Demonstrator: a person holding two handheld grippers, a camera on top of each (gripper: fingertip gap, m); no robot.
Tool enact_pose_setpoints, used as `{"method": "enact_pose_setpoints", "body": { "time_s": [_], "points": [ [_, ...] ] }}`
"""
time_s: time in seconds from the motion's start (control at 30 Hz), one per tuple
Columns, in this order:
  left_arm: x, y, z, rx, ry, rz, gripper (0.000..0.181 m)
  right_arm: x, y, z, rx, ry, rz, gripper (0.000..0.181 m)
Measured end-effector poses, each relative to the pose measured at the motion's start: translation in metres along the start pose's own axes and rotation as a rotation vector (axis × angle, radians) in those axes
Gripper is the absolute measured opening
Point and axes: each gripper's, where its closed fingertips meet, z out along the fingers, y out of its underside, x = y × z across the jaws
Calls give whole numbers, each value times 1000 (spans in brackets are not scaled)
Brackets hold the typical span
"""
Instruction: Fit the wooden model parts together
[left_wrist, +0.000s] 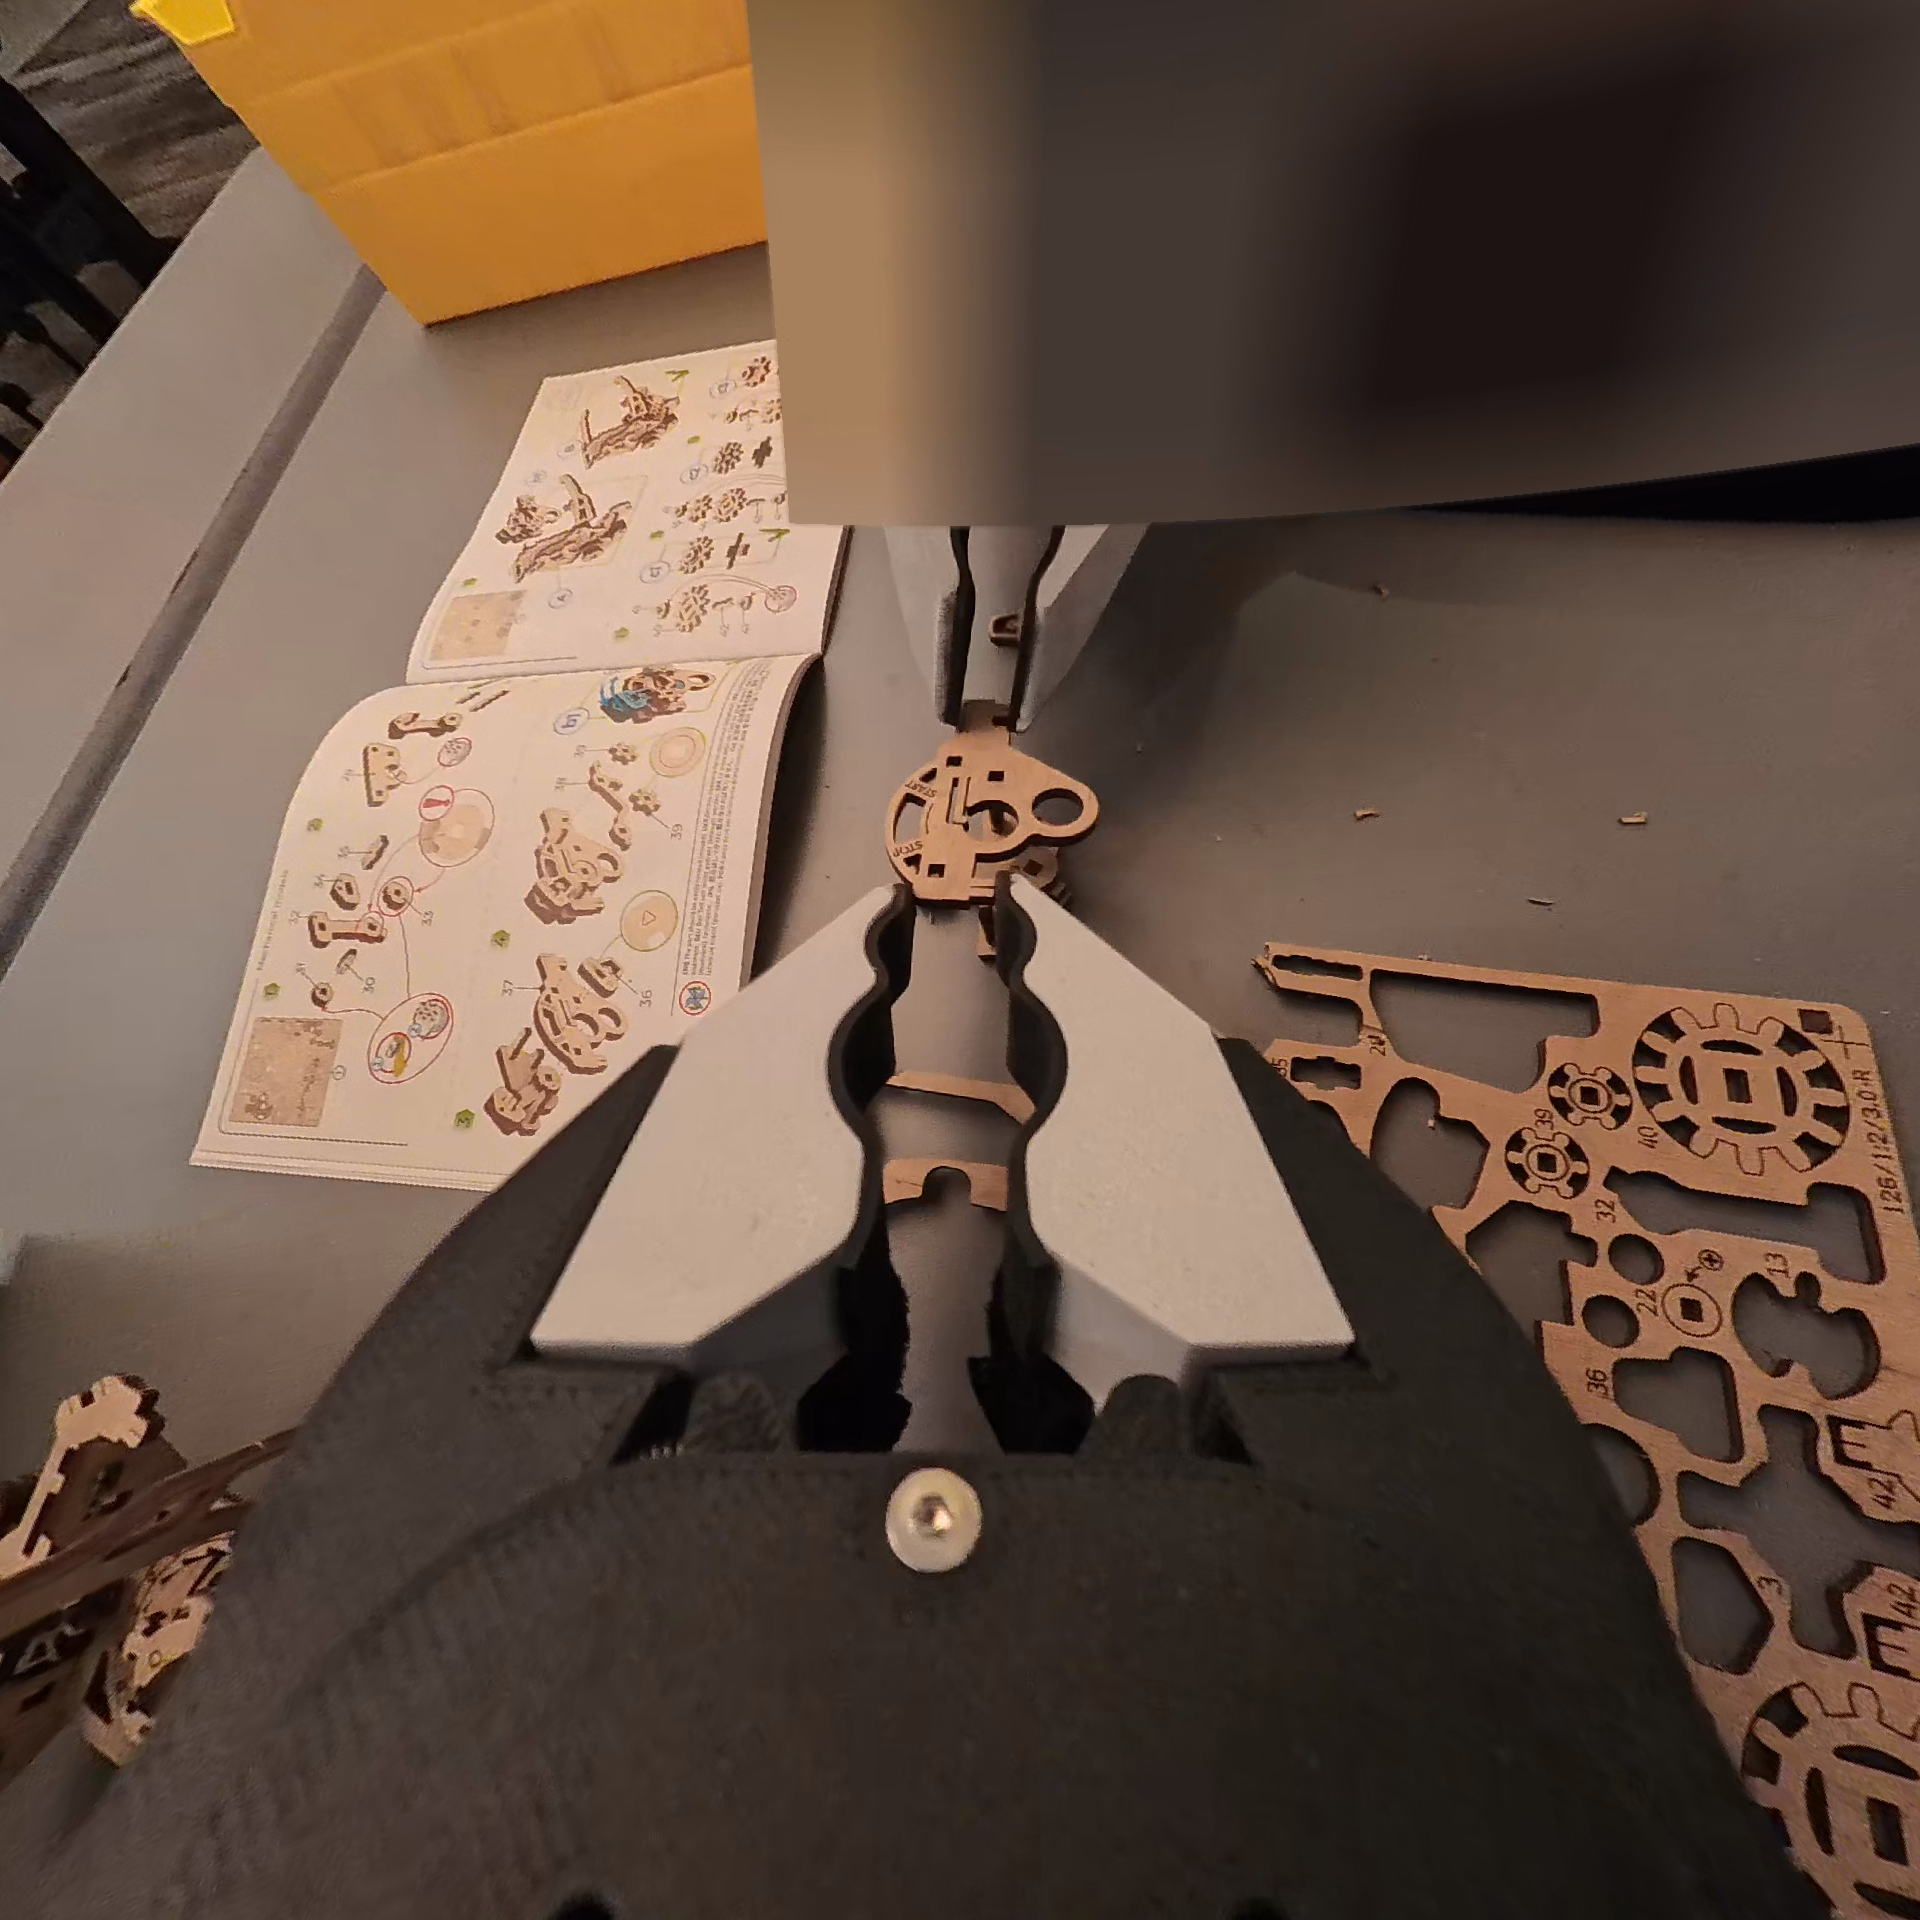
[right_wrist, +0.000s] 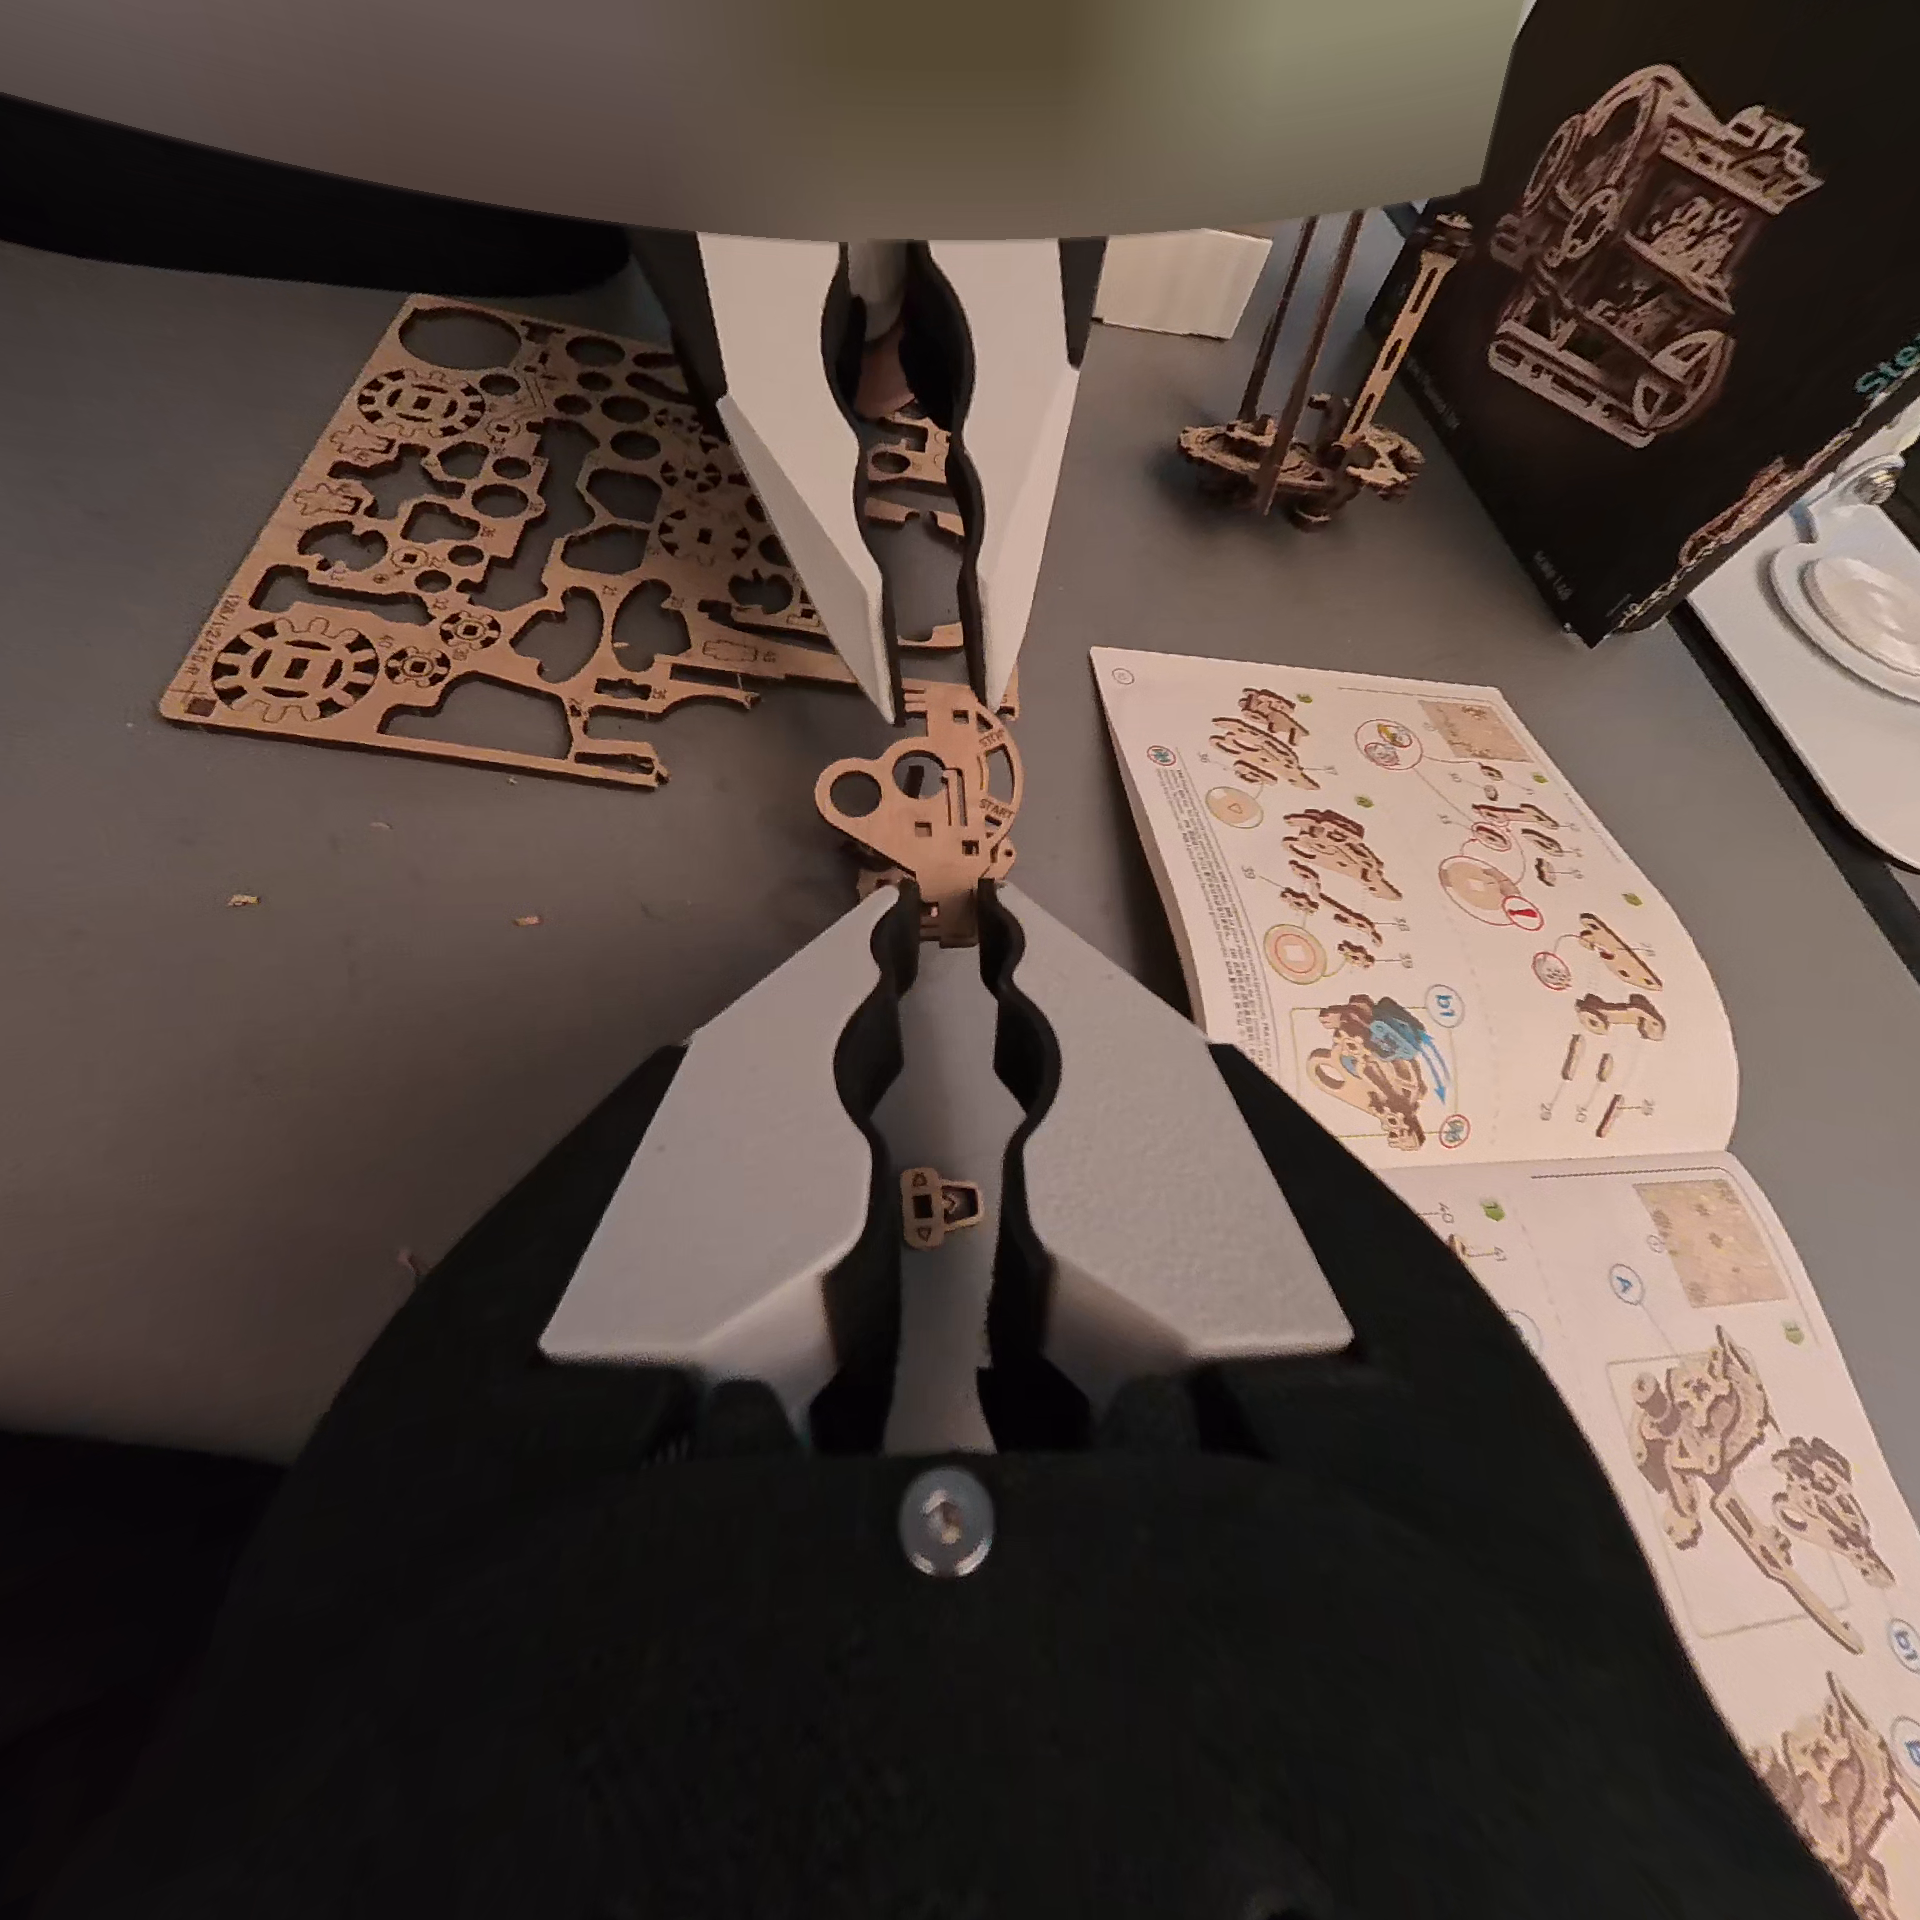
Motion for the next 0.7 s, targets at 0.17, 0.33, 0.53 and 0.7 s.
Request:
{"method": "enact_pose_setpoints", "body": {
  "time_s": [0.17, 0.33, 0.53, 0.7],
  "points": [
    [1, 1, 0, -8, 0, 18, 14, -1, 1, 1, -8, 2, -15, 9],
    [4, 3, 1, -18, 26, 6, 14, -2, 2, 0, -14, 7, -34, 0],
    [7, 8, 4, -44, 27, 30, 14, -3, 6, 2, -34, 5, -52, 0],
    [5, 7, 3, -35, 23, 22, 14, 2, 8, 1, -42, 32, -42, 10]
  ]
}}
